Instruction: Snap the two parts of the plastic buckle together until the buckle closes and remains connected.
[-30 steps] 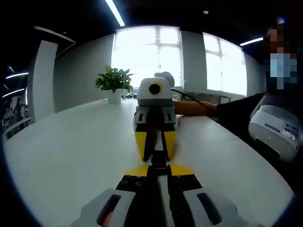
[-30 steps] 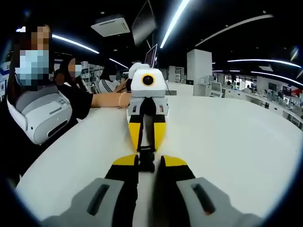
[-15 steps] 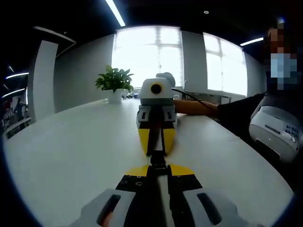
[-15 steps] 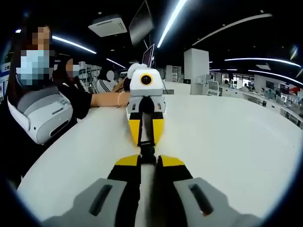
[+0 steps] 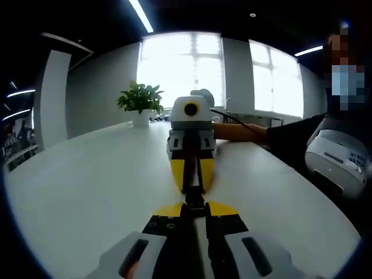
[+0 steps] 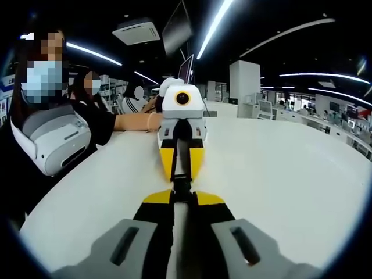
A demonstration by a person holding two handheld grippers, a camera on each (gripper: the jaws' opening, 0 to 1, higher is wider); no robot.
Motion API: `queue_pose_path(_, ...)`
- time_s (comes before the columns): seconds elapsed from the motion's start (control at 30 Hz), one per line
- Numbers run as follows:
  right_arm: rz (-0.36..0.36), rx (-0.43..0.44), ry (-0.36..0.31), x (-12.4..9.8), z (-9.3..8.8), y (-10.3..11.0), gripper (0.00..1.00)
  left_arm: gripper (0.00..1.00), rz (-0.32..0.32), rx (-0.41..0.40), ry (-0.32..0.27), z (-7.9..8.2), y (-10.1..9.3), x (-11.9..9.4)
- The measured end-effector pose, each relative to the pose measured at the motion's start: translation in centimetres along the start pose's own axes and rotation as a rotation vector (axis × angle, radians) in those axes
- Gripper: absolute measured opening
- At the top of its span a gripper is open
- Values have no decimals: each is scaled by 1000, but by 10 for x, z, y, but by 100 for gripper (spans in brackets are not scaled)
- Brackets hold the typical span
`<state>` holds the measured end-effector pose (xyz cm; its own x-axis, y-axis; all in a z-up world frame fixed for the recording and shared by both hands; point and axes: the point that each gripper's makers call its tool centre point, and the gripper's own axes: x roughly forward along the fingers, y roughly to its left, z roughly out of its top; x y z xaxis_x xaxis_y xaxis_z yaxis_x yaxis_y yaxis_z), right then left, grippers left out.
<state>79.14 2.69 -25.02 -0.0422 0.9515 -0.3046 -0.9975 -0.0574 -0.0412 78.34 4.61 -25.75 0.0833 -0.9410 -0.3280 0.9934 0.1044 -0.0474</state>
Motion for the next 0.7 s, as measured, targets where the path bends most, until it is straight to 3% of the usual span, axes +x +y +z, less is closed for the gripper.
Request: queue_pose_path(0.7, 0, -8, 0, 8, 1, 5, 13, 12, 6, 12, 0, -1, -2, 1)
